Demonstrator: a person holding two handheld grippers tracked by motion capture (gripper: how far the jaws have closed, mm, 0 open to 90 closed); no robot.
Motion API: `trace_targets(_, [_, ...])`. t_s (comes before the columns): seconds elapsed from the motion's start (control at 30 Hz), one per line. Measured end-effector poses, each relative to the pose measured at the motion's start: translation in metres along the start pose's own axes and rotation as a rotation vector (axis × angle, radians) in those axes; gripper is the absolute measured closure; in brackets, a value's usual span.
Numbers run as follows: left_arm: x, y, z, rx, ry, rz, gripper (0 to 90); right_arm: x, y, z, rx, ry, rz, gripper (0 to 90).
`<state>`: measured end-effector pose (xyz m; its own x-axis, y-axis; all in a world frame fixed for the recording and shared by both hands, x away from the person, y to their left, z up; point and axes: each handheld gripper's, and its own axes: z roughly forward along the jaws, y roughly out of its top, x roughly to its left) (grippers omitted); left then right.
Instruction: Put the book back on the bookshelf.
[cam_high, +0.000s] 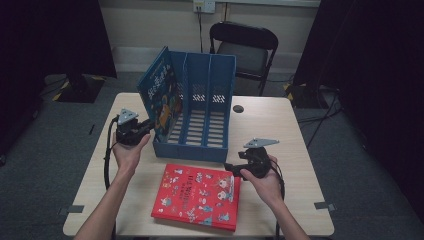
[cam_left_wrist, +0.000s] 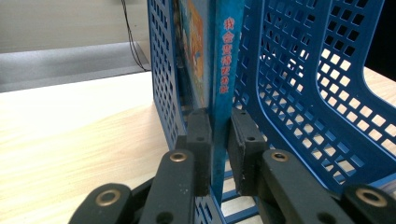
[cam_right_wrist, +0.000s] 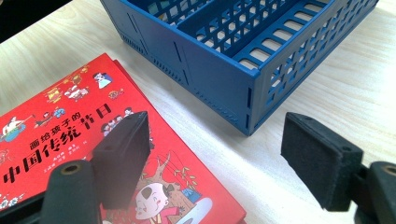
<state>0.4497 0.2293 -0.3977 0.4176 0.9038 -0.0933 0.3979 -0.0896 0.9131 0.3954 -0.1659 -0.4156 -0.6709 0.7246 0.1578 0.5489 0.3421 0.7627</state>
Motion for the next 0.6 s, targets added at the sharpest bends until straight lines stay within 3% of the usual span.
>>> trace_targets(0.2, [0.0,0.0,0.001,-0.012,-0.003,-0.025,78.6,-0.001,0.0,-0.001,-0.002,-0.001,0.003,23.9])
trace_targets(0.33, [0.001,0.0,-0.002,-0.012,-0.013,-0.047,72.0,-0.001,0.0,-0.001,-0.001,-0.002,0.004,23.9])
trace_targets(0.5, [0.005,-0.004,-0.01,0.0,-0.064,-0.105,62.8,-0.002,-0.001,-0.001,0.0,-0.001,0.004,23.9])
trace_targets(0.6, [0.003,-0.007,-0.016,0.012,-0.094,-0.101,59.3,-0.001,-0.001,-0.002,-0.002,-0.003,0.003,24.0])
